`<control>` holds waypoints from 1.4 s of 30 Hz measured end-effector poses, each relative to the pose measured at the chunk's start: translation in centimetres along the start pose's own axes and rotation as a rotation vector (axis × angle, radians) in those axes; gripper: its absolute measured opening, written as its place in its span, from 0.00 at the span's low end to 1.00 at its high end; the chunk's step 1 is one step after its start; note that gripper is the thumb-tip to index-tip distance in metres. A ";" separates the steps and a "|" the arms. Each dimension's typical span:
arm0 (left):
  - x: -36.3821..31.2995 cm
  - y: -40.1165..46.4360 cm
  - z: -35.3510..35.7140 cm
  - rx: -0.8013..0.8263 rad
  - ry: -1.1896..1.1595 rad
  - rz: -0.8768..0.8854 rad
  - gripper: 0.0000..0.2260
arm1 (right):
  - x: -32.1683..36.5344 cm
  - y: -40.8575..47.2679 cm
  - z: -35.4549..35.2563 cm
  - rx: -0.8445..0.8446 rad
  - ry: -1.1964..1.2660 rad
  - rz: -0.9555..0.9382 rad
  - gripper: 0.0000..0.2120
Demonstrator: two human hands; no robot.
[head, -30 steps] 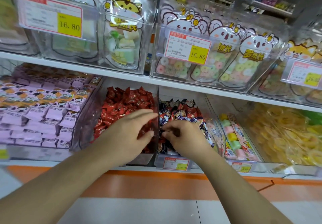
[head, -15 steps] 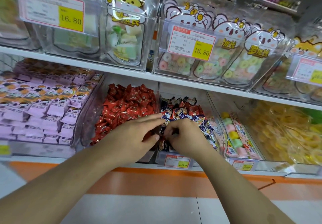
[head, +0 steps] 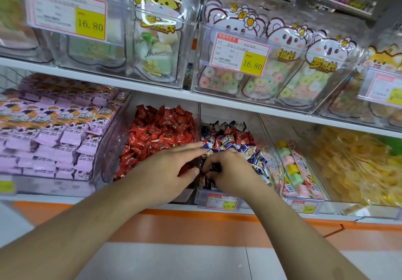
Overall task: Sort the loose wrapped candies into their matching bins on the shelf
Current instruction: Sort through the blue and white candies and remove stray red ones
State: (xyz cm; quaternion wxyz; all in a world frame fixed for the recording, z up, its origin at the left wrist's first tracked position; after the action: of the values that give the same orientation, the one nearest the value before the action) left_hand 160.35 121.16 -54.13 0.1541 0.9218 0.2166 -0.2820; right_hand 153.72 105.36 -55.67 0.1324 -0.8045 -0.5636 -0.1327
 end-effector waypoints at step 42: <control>-0.8 0.0 0.0 -0.018 0.002 0.009 0.22 | -0.9 -0.3 0.5 0.091 0.079 0.035 0.06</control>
State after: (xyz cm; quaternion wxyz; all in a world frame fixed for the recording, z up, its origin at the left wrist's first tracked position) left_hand 159.76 120.94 -53.71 0.1636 0.9216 0.2152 -0.2786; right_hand 153.14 104.88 -56.40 0.1934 -0.8015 -0.5492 -0.1361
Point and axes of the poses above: each hand's wrist, its own y-axis towards the middle knuckle, its own z-axis out of the palm, x = y × z, the point moved 6 cm from there along y, towards the middle knuckle, and after that the axes turned 1 degree about z, right-handed, at the moved point
